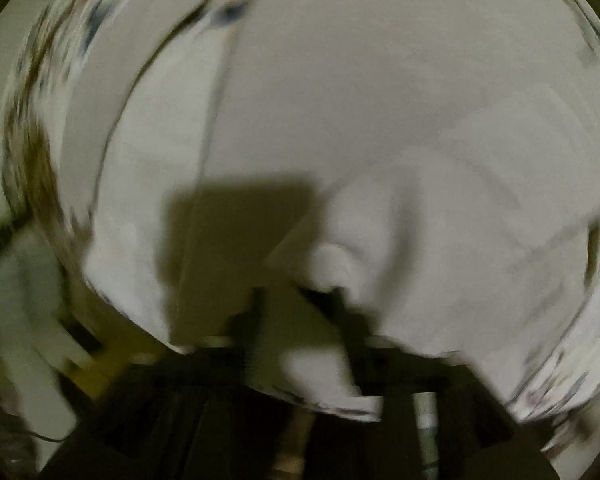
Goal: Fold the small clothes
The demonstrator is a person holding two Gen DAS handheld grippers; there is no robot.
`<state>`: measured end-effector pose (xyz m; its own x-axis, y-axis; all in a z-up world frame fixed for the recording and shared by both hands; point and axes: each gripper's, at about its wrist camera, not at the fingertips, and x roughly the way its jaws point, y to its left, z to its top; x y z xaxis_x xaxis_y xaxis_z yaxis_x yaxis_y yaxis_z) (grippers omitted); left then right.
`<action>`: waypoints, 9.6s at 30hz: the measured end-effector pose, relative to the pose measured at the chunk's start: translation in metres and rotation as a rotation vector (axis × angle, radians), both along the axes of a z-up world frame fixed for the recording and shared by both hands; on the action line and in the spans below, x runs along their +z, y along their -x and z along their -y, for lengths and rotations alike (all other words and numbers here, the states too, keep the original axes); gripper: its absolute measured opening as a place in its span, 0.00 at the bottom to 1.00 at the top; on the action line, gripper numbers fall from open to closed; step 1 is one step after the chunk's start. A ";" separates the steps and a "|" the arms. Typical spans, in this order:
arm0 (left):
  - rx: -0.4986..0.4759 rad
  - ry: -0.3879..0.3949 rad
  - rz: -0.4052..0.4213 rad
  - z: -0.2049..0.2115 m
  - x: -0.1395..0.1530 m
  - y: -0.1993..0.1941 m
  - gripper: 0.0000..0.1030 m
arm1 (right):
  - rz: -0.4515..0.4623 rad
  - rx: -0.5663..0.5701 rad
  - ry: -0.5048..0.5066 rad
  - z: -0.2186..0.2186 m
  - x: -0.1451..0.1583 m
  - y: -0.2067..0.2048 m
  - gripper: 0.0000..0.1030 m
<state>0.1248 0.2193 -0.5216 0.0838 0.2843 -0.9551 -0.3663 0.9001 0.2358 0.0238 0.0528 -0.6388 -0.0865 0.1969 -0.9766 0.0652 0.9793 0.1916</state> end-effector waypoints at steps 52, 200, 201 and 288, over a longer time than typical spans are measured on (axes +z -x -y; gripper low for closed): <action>-0.818 0.288 0.083 0.364 0.027 0.058 0.11 | -0.008 -0.525 0.129 0.406 0.072 0.082 0.61; -0.887 0.408 0.128 0.280 -0.016 -0.311 0.03 | 0.262 -0.105 0.122 0.398 0.086 -0.353 0.06; -0.872 0.413 0.150 0.274 -0.008 -0.304 0.03 | 0.284 -0.122 0.106 0.398 0.096 -0.347 0.05; -0.393 0.563 0.117 0.175 -0.035 -0.185 0.58 | 0.283 -0.584 -0.172 0.400 0.060 -0.148 0.23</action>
<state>0.3099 0.0448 -0.5567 0.1903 -0.3237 -0.9268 0.0174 0.9450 -0.3265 0.1718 -0.3467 -0.5784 0.3363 0.2886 -0.8964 0.4998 0.7521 0.4296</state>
